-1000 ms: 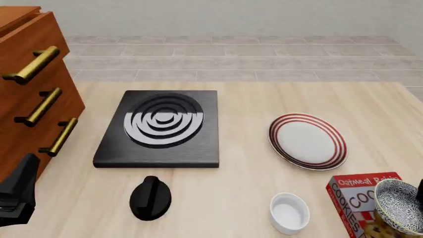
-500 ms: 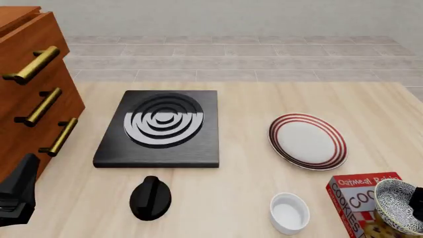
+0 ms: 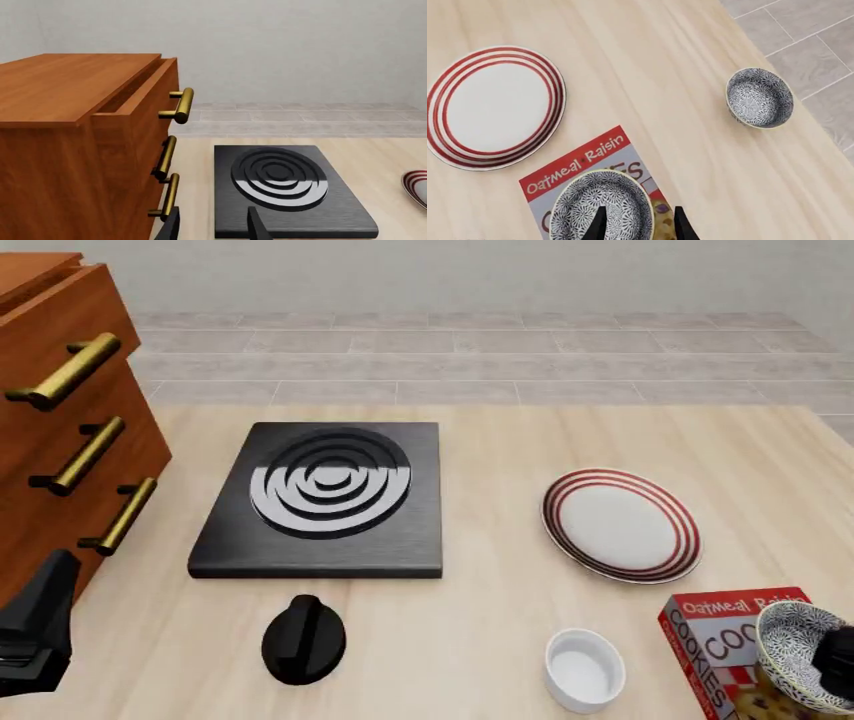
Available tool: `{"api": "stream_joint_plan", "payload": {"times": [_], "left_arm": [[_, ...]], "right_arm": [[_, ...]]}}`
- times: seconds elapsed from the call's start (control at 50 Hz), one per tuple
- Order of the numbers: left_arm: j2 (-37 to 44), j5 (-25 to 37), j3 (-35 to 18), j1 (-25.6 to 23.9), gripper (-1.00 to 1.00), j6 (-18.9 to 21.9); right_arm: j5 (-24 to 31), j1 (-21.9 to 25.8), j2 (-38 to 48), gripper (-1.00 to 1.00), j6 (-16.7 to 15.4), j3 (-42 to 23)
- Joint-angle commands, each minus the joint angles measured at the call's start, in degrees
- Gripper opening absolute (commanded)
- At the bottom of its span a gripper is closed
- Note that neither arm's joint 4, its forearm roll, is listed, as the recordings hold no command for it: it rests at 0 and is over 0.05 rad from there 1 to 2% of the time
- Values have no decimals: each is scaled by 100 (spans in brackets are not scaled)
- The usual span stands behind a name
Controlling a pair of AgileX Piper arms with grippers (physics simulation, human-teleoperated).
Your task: Pick the akita bowl on the cookies box and place it on the plate.
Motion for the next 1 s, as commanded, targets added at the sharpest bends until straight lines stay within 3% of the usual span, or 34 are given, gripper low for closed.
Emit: {"api": "stream_joint_plan", "payload": {"times": [0.02, 1.0], "left_arm": [[-1, 0, 0, -1, 100, 0], [0, 0, 0, 0, 100, -1]], "right_arm": [[-121, 15, 105, 100, -24, 99], [-1224, 107, 866, 100, 166, 672]]}}
